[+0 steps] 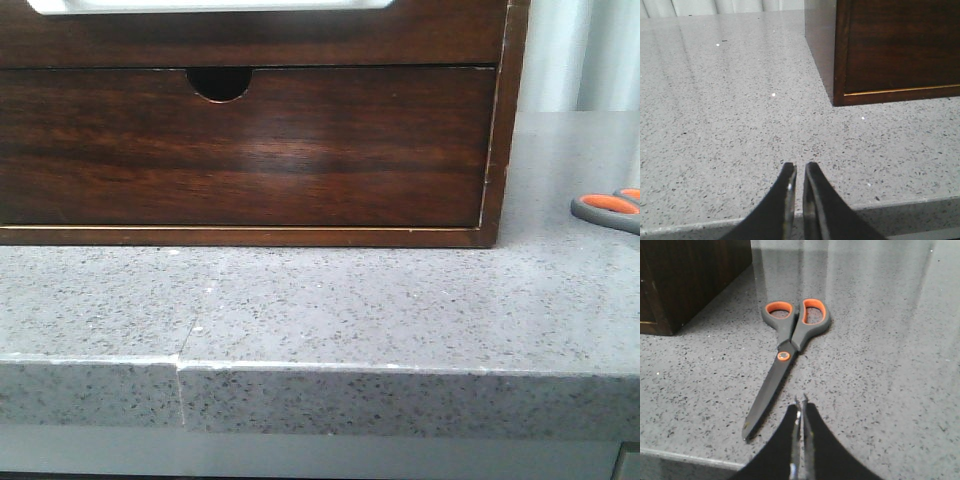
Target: Put scissors in drawer with both arms
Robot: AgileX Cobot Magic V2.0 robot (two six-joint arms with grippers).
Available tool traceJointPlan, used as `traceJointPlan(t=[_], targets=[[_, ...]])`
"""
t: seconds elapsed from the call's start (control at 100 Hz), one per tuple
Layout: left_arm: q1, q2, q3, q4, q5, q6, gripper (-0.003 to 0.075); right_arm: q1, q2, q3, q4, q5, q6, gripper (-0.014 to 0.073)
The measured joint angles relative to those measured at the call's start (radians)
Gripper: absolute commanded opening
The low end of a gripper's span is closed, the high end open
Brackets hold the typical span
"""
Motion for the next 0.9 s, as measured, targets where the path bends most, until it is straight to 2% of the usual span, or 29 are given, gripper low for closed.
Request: traceJointPlan(t=[0.43,0.53,0.68,0.9], targets=[[0.000,0.000,0.000,-0.020,-0.004,0.000,0.0009,0.000,0.000,0.000,-0.002,-0.036,0.000,-0.0046],[0.000,0.000,0.000,-0.203,-0.039,0.000,0.0009,0.000,0.000,0.000,0.032,-0.124,0.000,-0.0046],[0.000,0.000,0.000,-0.540,-0.120,-0.002,0.0009,0.000,0.000,0.000,0.189,-0.275,0.000,-0.0046],[0.000,0.000,0.000,-0.954,-0.229,-0.004,0.0008,0.000,0.000,0.000,0.409,-0.321,0.000,-0.0046]])
